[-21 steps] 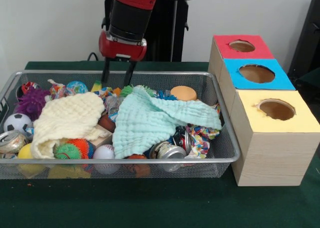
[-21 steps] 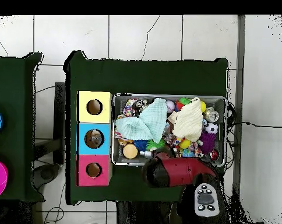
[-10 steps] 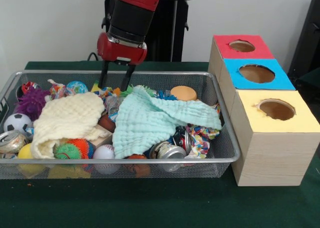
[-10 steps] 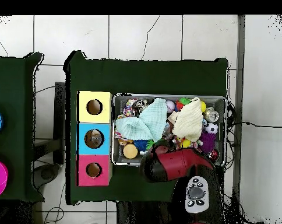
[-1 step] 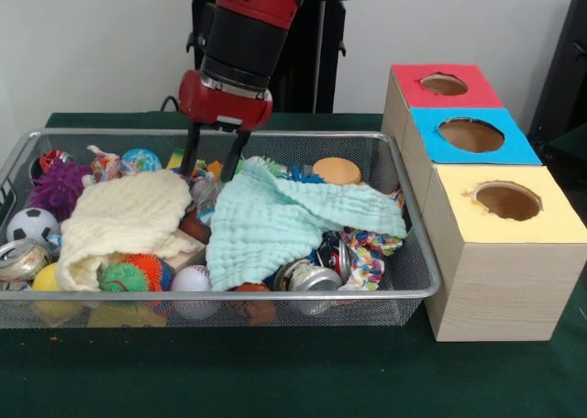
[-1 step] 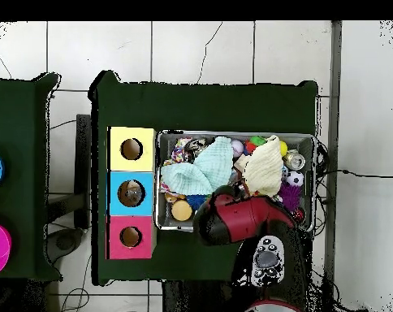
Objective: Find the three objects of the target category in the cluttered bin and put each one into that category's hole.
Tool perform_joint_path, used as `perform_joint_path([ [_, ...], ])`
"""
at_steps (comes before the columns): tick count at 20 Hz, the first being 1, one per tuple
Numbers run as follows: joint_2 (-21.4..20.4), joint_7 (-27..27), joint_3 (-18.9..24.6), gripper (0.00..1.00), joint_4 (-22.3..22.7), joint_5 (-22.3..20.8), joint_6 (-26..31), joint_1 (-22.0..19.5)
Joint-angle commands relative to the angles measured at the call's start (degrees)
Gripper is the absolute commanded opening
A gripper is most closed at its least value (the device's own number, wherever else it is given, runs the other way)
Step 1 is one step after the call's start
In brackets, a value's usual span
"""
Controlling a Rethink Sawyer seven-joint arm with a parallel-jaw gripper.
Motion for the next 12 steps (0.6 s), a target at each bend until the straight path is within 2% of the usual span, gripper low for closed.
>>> perform_joint_path([
  [1, 6.7, 6.4, 1.0, 1.0, -5.3, -1.9, -5.0, 1.1],
  [7, 8.8, 6.0, 1.6, 1.0, -4.8, -2.0, -5.9, 0.0],
  [12, 6.9, 4.4, 3.2, 1.0, -2.3, -2.4, -4.5, -1.1],
])
